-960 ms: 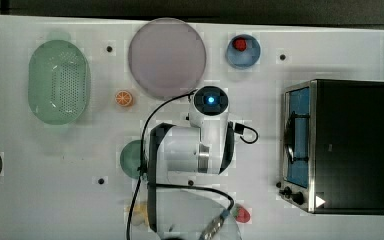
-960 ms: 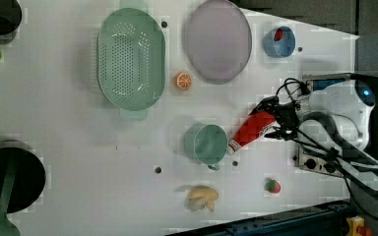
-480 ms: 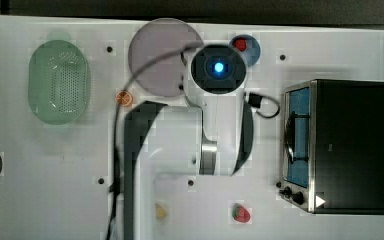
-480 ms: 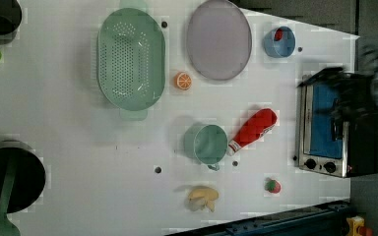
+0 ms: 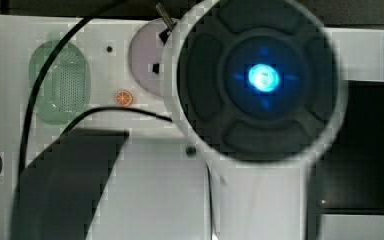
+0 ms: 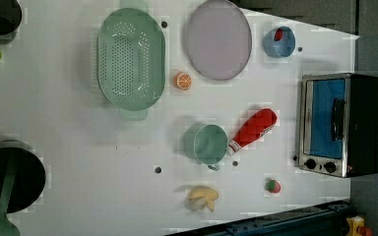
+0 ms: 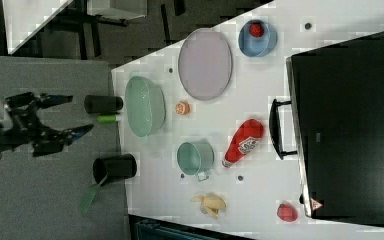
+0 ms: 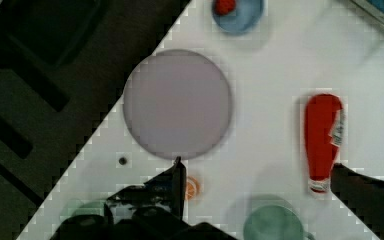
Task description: Pick Ketchup from oven and place it on table.
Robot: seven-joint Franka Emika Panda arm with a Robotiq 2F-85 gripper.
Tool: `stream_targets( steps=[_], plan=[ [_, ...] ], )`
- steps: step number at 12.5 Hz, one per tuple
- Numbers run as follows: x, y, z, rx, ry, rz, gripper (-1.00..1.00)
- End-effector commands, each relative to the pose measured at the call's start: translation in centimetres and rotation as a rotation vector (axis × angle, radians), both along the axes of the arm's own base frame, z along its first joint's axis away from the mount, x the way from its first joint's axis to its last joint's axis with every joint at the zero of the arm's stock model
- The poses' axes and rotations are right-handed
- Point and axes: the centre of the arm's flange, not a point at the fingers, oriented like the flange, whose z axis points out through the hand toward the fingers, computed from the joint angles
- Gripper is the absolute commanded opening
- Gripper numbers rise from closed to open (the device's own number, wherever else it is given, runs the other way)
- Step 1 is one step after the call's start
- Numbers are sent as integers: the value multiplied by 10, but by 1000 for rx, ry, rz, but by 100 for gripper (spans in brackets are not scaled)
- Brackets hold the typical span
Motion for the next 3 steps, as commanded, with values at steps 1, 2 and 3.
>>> stream_targets(
  steps=[1,2,3],
  plan=[
    [12,-16,-50,-18,169,-69,100],
    [7,-18,-48,-18,200,-70,100],
    [5,-18,-49,-18,216,-70,100]
  ],
)
